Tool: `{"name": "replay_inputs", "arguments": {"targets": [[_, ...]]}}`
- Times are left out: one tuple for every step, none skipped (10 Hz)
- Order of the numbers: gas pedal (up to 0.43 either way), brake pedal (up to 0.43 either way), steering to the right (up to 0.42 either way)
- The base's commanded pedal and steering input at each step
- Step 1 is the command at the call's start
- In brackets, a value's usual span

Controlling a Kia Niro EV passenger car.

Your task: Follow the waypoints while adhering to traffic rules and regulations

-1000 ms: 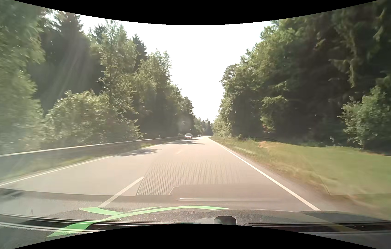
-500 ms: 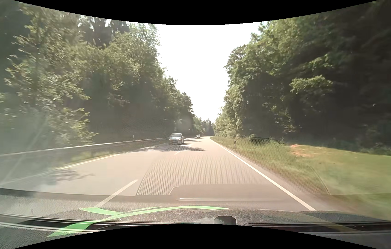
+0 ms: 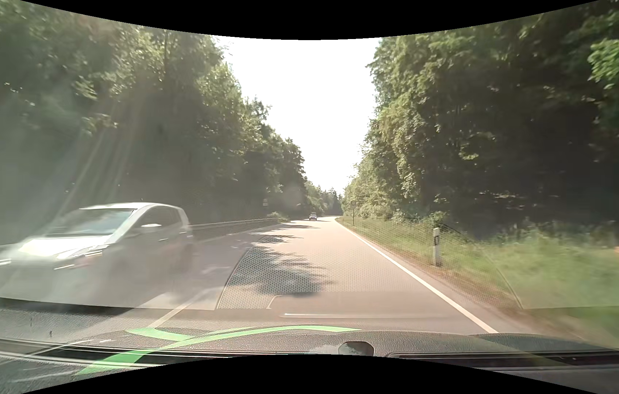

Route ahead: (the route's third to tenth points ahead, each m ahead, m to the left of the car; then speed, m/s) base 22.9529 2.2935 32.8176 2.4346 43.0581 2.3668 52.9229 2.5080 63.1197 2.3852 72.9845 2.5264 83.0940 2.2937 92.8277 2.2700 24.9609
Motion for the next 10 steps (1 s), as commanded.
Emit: {"name": "replay_inputs", "arguments": {"targets": [[0.209, 0.000, -0.005], [0.197, 0.000, -0.005], [0.189, 0.000, -0.005], [0.189, 0.000, -0.005], [0.197, 0.000, -0.005], [0.209, 0.000, -0.005], [0.228, 0.000, -0.005], [0.240, 0.000, -0.004], [0.248, 0.000, -0.003], [0.248, 0.000, -0.003]]}}
